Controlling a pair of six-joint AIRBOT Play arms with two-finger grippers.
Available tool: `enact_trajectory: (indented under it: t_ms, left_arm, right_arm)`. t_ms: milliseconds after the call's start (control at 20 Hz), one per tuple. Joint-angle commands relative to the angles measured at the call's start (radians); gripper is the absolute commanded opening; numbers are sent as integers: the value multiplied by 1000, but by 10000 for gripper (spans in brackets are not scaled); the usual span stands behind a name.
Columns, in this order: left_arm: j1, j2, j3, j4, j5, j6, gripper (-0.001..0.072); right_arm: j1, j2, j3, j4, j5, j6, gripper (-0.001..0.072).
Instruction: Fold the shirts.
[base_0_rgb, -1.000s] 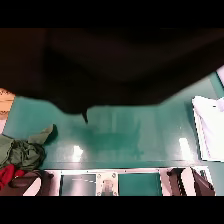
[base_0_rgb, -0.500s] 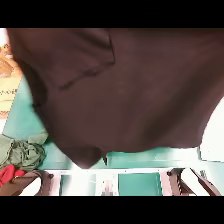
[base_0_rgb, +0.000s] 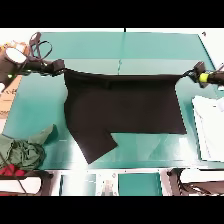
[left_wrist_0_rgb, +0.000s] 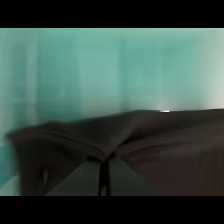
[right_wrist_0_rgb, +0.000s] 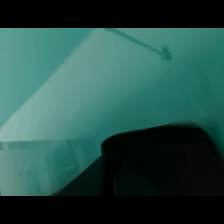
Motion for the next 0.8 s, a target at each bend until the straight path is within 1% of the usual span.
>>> enact_trajectory:
  t_ms: [0, 100, 200, 350, 450, 550, 650, 750]
  left_arm:
    - [1, -86, -15, -72, 165, 1, 29]
    - [1, -86, 1, -74, 189, 2, 30]
    - [1, -85, 12, -73, 144, 4, 30]
    - [1, -85, 12, -39, 1, 3, 29]
    - [1, -85, 11, -5, -125, 3, 29]
    - [0, -85, 8, 13, -231, 2, 29]
    - [-11, -85, -8, 43, -285, -5, 29]
    - [-14, -86, -39, 59, -294, -6, 29]
  right_arm:
    - [14, -197, 79, 27, -13, -14, 21]
    - [13, -242, 150, 26, 13, -14, 21]
    - [10, -247, 189, 22, 32, -15, 21]
    - [-14, -228, 211, -29, 144, -33, 20]
    - [-33, -201, 203, -96, 231, -32, 20]
    - [-50, -163, 172, -182, 280, -13, 19]
    - [-56, -128, 118, -255, 288, -2, 20]
    - [-58, -112, 63, -271, 288, -2, 20]
